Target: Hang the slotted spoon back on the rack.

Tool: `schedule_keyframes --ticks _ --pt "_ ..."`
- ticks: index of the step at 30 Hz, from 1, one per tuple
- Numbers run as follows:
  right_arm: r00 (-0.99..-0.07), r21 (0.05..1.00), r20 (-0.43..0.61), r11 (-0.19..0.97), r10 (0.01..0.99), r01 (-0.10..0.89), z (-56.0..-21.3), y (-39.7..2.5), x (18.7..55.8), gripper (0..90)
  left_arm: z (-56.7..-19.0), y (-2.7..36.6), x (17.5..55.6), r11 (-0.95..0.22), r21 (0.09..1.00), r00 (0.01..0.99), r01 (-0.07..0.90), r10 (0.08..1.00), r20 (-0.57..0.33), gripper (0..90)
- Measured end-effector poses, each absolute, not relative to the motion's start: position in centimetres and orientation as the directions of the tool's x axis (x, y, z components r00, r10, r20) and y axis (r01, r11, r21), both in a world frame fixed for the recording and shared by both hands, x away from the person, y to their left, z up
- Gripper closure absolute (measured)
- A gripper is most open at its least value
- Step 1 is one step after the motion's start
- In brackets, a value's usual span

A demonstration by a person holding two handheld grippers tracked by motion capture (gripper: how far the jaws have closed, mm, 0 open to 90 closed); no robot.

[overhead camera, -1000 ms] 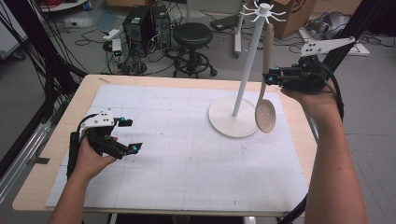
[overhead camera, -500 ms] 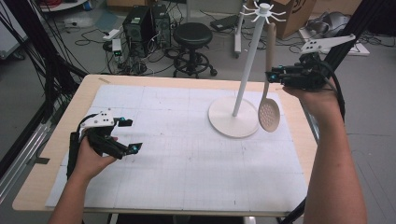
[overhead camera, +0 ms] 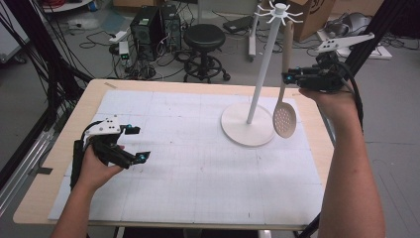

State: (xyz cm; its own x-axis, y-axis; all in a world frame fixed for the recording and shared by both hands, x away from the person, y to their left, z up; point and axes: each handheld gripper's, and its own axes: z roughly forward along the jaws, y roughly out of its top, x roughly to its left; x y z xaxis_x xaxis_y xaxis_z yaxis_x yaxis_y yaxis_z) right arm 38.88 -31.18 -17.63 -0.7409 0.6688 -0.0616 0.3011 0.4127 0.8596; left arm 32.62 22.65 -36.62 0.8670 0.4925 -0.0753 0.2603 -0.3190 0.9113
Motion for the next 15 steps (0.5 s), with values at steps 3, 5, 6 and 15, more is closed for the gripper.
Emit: schedule_keyframes --ticks 3,5,6,15 --pt "-0.736 0.856 -0.063 0.416 0.674 0.308 -17.60 -31.05 38.98 76.4 -36.62 22.70 32.62 -0.319 0.911 0.867 0.261 0.492 -0.076 1.7" --pt "-0.734 0.855 -0.064 0.416 0.676 0.308 -17.59 -31.09 39.00 76.4 -36.60 22.73 32.61 -0.319 0.911 0.866 0.260 0.494 -0.075 1.7" --pt "-0.732 0.857 -0.060 0.411 0.679 0.312 -17.57 -31.14 39.00 76.4 -36.61 22.74 32.62 -0.318 0.912 0.866 0.261 0.494 -0.076 1.7" --pt "-0.720 0.860 -0.053 0.399 0.691 0.319 -17.51 -31.70 39.03 76.4 -36.66 22.77 32.68 -0.318 0.911 0.866 0.261 0.494 -0.075 1.7"
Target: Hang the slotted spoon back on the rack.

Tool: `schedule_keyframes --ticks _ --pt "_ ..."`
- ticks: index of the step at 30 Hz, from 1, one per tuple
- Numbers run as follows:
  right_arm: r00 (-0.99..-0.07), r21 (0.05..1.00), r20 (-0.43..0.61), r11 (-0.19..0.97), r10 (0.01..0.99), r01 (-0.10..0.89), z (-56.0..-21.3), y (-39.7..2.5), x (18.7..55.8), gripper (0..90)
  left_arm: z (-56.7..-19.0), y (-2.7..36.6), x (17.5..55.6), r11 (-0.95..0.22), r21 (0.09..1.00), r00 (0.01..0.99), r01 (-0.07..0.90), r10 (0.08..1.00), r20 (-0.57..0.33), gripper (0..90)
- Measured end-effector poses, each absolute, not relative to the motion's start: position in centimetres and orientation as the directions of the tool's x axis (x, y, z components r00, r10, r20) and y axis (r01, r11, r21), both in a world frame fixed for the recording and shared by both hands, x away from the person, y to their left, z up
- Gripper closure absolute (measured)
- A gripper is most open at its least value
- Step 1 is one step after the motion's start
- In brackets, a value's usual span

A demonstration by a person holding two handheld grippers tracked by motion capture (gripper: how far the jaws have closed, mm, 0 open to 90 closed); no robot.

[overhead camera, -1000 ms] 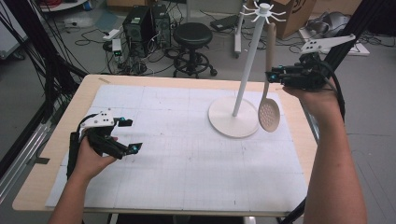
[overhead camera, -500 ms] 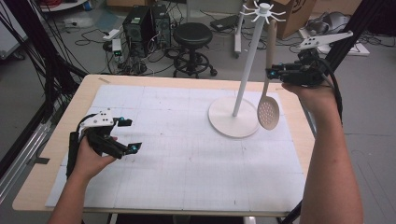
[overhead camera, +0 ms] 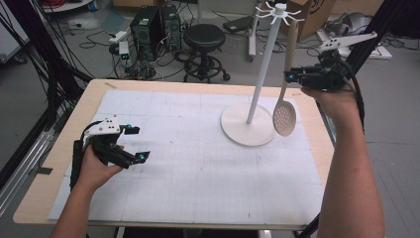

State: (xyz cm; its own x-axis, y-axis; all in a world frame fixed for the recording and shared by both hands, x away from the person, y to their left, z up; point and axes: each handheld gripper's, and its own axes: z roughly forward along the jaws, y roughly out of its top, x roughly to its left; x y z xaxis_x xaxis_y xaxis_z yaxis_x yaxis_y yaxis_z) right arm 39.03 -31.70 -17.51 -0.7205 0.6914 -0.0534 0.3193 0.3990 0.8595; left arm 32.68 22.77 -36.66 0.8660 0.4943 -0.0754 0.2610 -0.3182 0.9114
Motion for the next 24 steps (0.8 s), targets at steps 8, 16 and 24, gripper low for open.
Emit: schedule_keyframes --ticks 8,16,24 --pt "-0.717 0.865 -0.042 0.385 0.695 0.323 -17.36 -31.77 38.83 76.4 -36.61 22.80 32.61 -0.314 0.913 0.865 0.262 0.496 -0.078 1.7" --pt "-0.716 0.862 -0.048 0.391 0.697 0.322 -17.47 -31.85 38.97 76.4 -36.61 22.80 32.61 -0.313 0.913 0.865 0.262 0.496 -0.078 1.7" --pt "-0.713 0.855 -0.051 0.399 0.699 0.331 -17.67 -31.52 39.35 76.4 -36.64 22.81 32.62 -0.314 0.912 0.865 0.265 0.495 -0.080 1.7"
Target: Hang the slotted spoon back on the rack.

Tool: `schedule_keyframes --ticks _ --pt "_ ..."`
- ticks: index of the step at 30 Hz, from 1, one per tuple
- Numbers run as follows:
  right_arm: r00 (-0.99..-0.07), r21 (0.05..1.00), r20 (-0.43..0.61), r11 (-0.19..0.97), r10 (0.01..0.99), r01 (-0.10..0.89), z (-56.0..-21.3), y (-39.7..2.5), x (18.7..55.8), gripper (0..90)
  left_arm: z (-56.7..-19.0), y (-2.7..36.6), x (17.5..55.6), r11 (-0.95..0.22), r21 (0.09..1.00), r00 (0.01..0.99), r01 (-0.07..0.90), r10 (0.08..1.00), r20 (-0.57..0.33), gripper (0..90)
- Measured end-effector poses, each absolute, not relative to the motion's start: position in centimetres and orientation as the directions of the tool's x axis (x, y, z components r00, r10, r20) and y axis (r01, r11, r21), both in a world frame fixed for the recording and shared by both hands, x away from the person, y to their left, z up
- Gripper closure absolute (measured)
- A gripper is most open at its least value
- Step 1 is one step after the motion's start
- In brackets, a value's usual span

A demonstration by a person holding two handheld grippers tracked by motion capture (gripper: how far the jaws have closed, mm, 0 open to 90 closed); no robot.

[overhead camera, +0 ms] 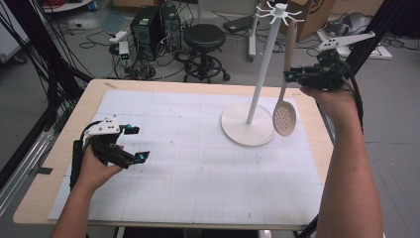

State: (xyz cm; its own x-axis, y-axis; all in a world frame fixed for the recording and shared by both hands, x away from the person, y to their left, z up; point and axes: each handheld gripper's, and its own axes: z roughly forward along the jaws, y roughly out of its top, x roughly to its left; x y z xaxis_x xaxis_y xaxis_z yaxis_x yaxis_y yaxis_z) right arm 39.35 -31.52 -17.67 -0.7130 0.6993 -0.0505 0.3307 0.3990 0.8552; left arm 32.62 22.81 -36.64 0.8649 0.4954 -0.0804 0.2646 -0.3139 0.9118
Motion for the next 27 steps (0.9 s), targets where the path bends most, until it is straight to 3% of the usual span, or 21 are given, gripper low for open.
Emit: schedule_keyframes --ticks 27 --pt "-0.686 0.846 -0.011 0.372 0.728 0.382 -18.2 -31.7 41.0 76.4 -36.8 23.2 32.8 -0.315 0.910 0.861 0.269 0.503 -0.081 1.7"
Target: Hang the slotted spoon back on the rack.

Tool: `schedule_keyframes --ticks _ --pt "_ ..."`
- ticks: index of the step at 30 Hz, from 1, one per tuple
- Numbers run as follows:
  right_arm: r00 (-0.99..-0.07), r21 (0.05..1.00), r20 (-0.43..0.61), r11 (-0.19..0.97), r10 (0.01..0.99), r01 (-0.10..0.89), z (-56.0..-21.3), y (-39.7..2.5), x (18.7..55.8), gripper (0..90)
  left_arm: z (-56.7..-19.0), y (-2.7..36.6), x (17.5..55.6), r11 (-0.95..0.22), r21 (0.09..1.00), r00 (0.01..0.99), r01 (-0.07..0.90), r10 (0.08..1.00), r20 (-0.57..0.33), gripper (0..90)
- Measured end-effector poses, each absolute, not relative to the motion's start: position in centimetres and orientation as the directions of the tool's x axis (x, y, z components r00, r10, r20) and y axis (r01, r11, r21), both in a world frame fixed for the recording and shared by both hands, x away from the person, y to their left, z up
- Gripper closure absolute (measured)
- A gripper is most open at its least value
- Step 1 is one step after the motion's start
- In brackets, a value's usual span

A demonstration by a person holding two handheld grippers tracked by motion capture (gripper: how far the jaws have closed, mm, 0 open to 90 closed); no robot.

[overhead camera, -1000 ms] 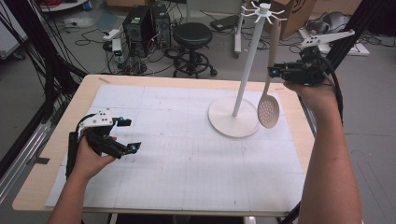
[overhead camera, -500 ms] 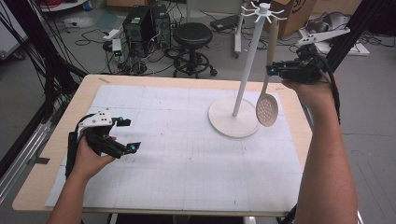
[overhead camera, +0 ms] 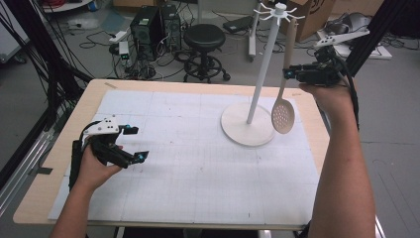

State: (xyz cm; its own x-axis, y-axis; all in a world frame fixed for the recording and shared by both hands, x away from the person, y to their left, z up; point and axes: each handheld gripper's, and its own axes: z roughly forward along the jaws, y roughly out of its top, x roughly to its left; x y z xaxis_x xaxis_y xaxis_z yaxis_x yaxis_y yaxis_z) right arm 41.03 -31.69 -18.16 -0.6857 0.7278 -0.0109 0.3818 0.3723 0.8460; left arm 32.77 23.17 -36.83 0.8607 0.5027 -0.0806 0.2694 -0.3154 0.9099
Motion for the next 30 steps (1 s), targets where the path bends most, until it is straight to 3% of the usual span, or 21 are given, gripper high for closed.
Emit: schedule_keyframes --ticks 8,9,11,30 --pt "-0.701 0.846 0.007 0.369 0.713 0.384 -18.4 -31.2 41.4 74.7 -36.9 23.2 32.8 -0.316 0.909 0.861 0.272 0.502 -0.084 1.7" --pt "-0.703 0.845 -0.007 0.381 0.712 0.377 -18.4 -31.1 41.4 73.5 -36.9 23.2 32.8 -0.316 0.908 0.861 0.273 0.502 -0.084 1.7" --pt "-0.698 0.856 -0.028 0.378 0.715 0.353 -18.3 -30.9 41.2 62.1 -36.9 23.1 32.8 -0.318 0.908 0.861 0.272 0.502 -0.082 1.7" --pt "-0.741 0.886 -0.091 0.393 0.665 0.244 -17.5 -29.4 38.1 48.4 -36.7 23.1 32.6 -0.312 0.913 0.862 0.265 0.501 -0.079 1.7"
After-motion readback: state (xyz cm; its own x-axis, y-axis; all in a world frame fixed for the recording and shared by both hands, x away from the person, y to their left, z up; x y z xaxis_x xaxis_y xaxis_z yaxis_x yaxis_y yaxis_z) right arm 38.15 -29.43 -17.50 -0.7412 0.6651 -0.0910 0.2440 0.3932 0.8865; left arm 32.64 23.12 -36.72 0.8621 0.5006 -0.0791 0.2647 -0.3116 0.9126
